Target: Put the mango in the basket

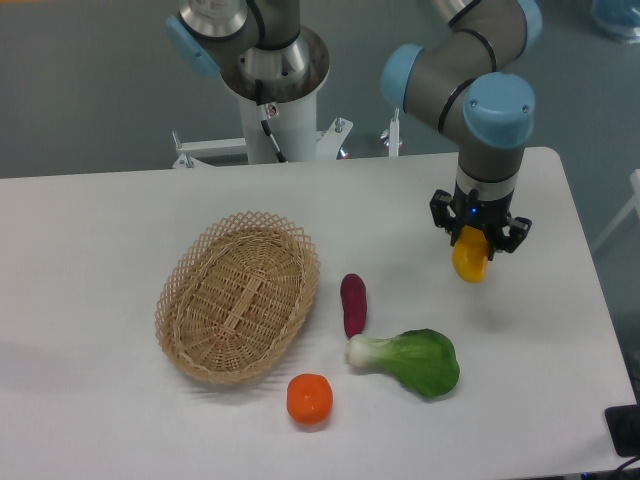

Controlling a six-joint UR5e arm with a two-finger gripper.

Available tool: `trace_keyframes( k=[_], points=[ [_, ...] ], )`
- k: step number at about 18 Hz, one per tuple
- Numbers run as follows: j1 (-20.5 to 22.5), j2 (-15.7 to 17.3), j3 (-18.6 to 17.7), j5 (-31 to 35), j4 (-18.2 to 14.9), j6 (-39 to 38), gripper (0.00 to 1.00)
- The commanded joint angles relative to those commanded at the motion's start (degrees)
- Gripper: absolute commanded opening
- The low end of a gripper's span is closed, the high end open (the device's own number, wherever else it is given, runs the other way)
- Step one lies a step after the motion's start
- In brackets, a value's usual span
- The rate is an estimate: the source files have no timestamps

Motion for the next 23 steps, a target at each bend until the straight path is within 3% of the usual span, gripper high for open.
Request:
trace_keyframes(
  k=[23],
  points=[
    [0.44, 0.26, -0.26, -1.05, 0.00, -0.09, 0.47]
  ],
)
